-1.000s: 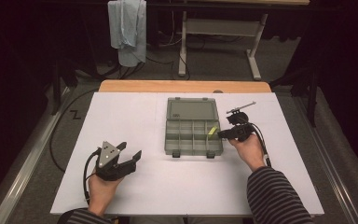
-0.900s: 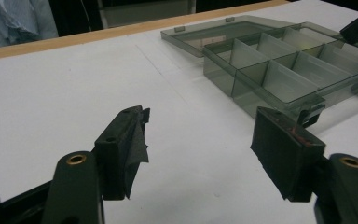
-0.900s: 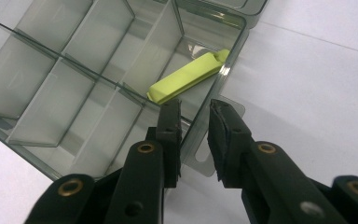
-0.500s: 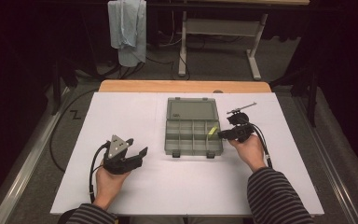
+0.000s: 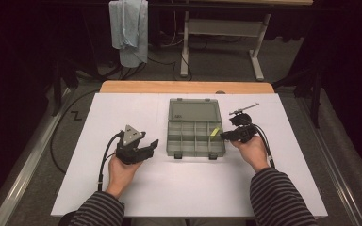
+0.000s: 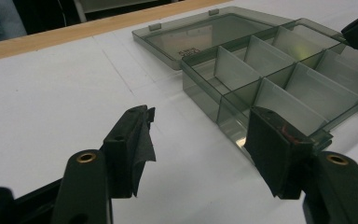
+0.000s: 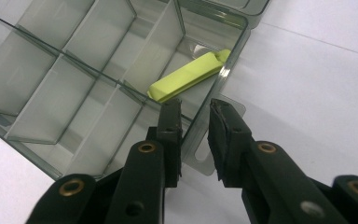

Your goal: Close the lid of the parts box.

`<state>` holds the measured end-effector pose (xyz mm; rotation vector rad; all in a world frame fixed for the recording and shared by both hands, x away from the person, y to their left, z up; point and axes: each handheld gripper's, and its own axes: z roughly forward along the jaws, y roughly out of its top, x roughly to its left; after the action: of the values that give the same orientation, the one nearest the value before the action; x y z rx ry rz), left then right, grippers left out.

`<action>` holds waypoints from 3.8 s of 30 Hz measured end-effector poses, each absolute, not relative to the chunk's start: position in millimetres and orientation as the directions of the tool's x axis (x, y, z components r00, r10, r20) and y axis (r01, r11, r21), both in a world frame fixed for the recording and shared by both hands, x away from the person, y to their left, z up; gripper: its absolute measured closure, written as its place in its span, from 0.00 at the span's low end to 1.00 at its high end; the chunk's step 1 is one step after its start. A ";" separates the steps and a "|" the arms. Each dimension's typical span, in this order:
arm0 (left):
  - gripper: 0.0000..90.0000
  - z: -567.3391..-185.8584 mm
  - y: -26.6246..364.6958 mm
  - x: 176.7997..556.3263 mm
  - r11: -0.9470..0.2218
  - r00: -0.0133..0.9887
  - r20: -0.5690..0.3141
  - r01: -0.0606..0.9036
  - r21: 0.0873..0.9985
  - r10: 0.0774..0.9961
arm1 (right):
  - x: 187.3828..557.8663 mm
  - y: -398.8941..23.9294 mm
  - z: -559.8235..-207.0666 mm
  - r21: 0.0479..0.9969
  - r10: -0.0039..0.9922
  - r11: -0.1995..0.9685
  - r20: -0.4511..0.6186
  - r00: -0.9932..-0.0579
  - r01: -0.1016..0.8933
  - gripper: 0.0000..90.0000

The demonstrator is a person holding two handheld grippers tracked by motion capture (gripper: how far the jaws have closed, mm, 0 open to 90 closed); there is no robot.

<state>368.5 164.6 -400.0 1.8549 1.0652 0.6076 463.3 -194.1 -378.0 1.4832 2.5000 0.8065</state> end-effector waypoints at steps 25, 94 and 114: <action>0.47 -387.6 135.8 418.1 -0.292 0.514 -0.036 0.543 0.788 0.857 | 464.8 -193.8 -377.4 0.494 0.846 0.373 0.167 -0.506 0.786 0.85; 0.55 -381.4 98.9 542.6 -0.269 0.427 -0.195 0.801 0.535 0.883 | 467.4 -190.8 -374.5 0.463 0.851 0.382 0.160 -0.500 0.800 0.86; 0.52 -400.2 106.1 556.1 -0.183 0.361 -0.308 0.858 0.480 0.880 | 467.3 -190.8 -374.5 0.463 0.851 0.383 0.160 -0.500 0.799 0.86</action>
<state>556.1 106.1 -400.2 2.0431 1.5012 0.0502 467.3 -190.8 -374.5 1.5120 2.5241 0.7530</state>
